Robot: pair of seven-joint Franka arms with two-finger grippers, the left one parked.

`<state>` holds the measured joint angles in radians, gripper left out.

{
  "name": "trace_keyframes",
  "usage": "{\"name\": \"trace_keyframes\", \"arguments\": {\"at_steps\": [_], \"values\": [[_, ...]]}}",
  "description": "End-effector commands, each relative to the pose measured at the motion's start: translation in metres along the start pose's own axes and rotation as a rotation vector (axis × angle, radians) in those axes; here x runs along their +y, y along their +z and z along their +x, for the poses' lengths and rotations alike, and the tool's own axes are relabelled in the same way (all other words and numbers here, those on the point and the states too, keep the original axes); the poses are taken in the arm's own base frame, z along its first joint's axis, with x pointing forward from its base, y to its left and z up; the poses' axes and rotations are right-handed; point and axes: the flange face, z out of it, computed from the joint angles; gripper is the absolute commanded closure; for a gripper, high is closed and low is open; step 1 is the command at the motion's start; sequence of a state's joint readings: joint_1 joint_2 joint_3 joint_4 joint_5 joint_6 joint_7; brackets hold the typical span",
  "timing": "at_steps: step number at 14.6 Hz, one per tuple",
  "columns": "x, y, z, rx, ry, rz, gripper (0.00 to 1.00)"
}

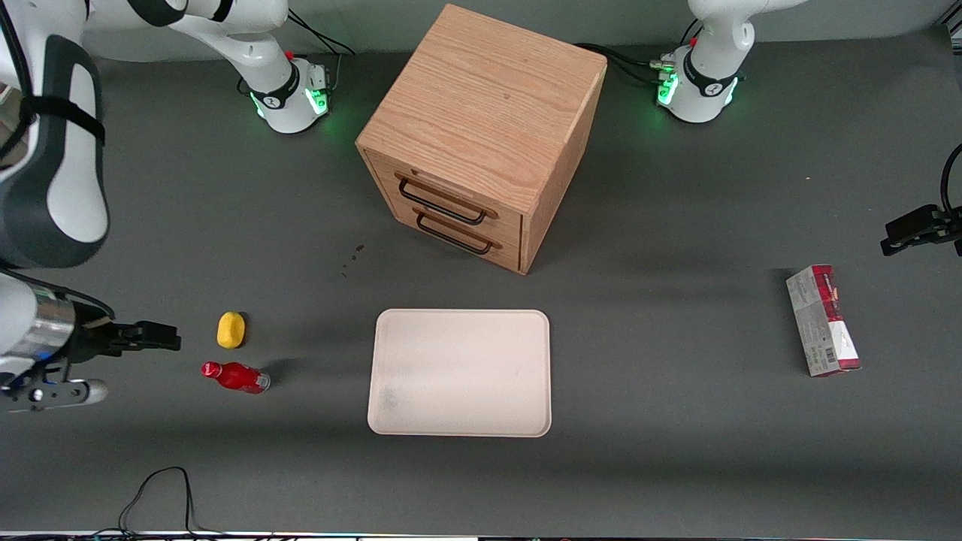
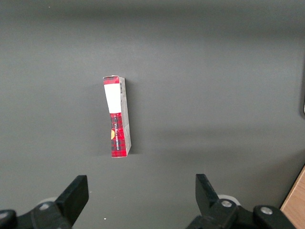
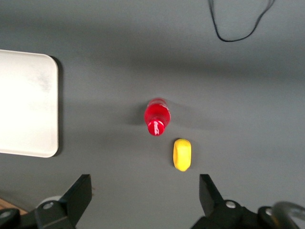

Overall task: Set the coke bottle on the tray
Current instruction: 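Move the open right gripper down over the red Coca-Cola bottle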

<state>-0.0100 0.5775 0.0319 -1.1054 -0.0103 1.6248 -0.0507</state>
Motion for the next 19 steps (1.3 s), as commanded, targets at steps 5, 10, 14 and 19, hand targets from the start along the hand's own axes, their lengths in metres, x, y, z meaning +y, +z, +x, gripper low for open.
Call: {"name": "trace_keyframes", "arguments": {"at_steps": [5,10,14,19], "values": [[-0.001,0.076,0.028,0.032,0.004,-0.002,0.00],[-0.003,0.137,0.028,0.043,0.004,0.000,0.00],[-0.002,0.161,0.022,0.037,0.006,0.000,0.00],[-0.001,0.156,0.014,0.017,0.004,-0.004,0.00]]}}
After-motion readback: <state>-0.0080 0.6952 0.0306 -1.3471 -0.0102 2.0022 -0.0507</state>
